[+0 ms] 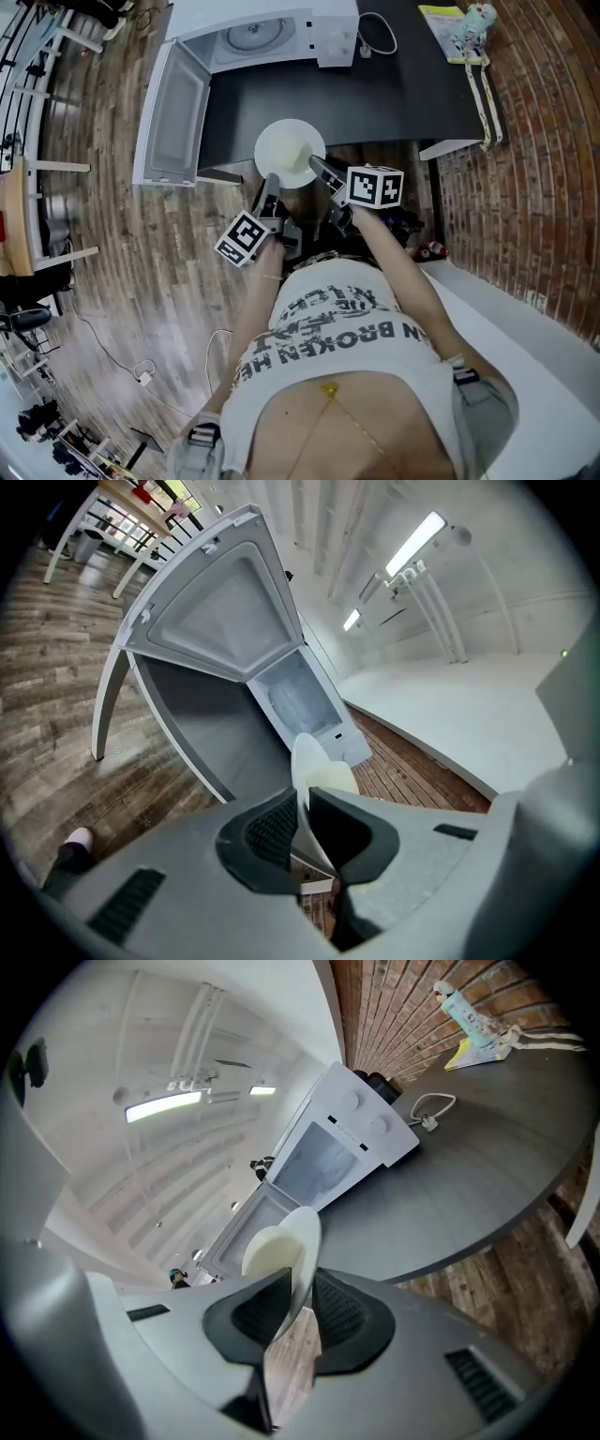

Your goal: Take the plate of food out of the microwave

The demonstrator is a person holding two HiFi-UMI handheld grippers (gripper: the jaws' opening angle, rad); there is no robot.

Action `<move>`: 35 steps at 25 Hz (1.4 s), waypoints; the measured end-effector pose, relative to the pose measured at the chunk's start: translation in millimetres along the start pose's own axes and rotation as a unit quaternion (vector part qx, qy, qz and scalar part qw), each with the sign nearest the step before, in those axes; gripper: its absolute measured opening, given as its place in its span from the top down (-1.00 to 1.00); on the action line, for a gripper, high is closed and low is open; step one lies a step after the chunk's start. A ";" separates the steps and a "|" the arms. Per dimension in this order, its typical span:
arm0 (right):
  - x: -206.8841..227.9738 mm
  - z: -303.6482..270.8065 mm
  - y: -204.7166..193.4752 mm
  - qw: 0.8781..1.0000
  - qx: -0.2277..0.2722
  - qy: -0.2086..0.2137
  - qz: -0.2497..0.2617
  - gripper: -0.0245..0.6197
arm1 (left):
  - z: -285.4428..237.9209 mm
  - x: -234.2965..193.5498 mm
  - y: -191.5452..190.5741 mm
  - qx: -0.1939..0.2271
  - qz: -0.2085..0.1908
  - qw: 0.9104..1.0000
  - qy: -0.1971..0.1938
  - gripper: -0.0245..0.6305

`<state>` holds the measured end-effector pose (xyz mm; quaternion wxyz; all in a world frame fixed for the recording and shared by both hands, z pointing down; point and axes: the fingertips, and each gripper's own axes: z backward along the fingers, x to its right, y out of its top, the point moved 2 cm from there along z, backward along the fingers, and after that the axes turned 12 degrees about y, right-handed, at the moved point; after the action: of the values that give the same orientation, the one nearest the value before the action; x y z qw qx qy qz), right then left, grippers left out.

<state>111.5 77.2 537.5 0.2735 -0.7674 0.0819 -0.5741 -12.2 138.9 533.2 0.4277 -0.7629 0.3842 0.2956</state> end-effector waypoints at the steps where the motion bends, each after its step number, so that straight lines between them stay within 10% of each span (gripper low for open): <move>1: -1.0 -1.7 -0.1 1.000 0.001 0.000 -0.001 0.71 | 0.2 -0.5 2.0 0.000 -0.002 1.000 -0.001 0.81; 35: -10.1 -18.9 0.0 0.999 0.030 -0.021 -0.011 0.72 | -5.5 -8.1 25.9 -0.027 -0.013 0.999 -0.020 0.81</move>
<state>90.7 75.5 532.7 0.2917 -0.7718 0.0510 -0.5627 -37.6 128.1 531.0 0.4182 -0.7732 0.3575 0.3154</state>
